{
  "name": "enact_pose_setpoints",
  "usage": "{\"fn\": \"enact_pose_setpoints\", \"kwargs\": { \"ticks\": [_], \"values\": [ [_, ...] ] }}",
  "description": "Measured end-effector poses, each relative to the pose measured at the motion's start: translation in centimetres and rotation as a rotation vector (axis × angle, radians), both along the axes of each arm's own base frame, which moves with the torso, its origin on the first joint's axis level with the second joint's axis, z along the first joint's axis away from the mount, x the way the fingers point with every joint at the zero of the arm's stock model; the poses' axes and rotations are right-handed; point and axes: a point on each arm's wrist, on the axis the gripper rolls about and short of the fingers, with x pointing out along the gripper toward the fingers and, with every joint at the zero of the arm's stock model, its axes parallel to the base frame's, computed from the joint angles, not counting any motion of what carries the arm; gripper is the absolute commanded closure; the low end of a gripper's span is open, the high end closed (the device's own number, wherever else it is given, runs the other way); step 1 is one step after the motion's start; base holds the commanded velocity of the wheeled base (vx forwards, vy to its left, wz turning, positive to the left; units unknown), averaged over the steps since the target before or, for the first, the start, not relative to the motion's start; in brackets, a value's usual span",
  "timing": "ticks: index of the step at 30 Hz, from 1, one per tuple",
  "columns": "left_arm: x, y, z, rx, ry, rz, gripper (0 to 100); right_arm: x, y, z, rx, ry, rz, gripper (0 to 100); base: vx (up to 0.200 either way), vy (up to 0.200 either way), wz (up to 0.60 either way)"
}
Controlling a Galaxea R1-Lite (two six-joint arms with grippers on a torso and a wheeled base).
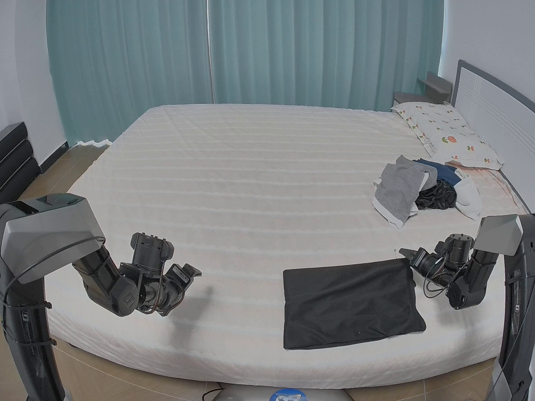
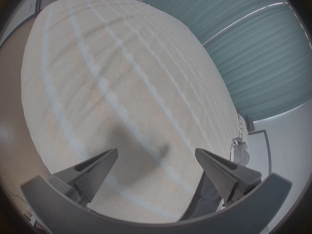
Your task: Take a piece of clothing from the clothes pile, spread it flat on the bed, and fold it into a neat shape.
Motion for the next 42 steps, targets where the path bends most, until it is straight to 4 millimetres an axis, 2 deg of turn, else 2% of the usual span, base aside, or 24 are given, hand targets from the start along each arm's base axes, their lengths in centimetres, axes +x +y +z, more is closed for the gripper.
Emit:
{"fn": "enact_pose_setpoints", "kwargs": {
  "ticks": [6, 10, 19, 27, 37, 38, 42],
  "values": [
    [0.0, 0.0, 0.0, 0.0, 0.0, 0.0, 0, -2.2, 0.2, 0.7, 0.019, 0.032, 0.039, 0, 0.0, 0.0, 0.0],
    [0.0, 0.0, 0.0, 0.0, 0.001, 0.0, 0, -5.2, 0.4, 1.1, 0.054, 0.089, 0.161, 0, -0.2, 0.0, 0.0],
    [0.0, -0.1, 0.0, 0.002, 0.003, -0.002, 0, -9.4, 0.8, 1.6, -0.047, 0.124, 0.327, 0, -0.044, 0.0, 0.0],
    [-0.1, -0.2, -0.3, 0.032, 0.003, -0.011, 0, -10.4, 0.9, 2.0, -0.062, 0.121, 0.361, 0, 0.0, 0.0, 0.0],
    [0.0, -0.3, -0.6, 0.039, 0.004, -0.01, 0, -10.7, 1.2, 1.4, -0.076, 0.136, 0.388, 0, 0.0, 0.0, 0.0],
    [-0.1, -0.3, -0.6, 0.039, 0.005, -0.011, 0, -10.7, 1.3, 1.3, -0.077, 0.14, 0.392, 100, 0.0, 0.0, 0.0],
    [-0.1, -0.3, -0.6, 0.04, 0.006, -0.011, 0, -11.0, 1.6, 1.0, -0.103, 0.145, 0.417, 100, 0.0, 0.0, 0.0]
  ]
}}
